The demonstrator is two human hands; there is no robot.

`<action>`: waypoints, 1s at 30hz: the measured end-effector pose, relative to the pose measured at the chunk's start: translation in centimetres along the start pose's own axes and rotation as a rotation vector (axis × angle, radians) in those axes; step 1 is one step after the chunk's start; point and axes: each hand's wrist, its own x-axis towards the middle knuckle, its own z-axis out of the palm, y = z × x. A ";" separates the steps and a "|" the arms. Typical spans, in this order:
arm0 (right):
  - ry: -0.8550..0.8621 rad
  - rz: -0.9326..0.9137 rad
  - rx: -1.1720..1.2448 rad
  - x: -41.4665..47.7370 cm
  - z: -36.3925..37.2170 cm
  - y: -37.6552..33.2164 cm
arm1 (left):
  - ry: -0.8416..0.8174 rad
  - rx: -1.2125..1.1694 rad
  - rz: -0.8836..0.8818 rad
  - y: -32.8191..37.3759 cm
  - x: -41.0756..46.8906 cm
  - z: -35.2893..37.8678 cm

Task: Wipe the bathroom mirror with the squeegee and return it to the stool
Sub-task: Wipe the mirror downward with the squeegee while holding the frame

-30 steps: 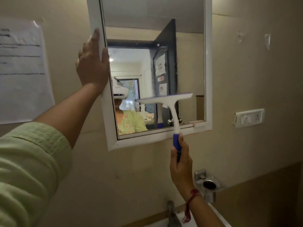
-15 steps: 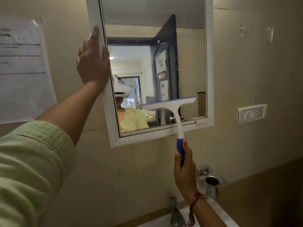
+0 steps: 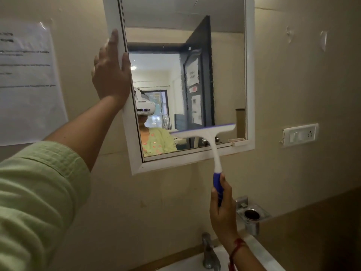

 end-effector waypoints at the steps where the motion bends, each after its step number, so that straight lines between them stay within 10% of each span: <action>1: -0.008 0.003 -0.012 -1.0 -0.2 0.3 | 0.003 -0.004 0.001 0.0 0.0 0.0; 30: -0.047 0.086 -0.044 -3.1 -1.4 0.4 | 0.009 0.037 0.009 0.0 0.0 0.1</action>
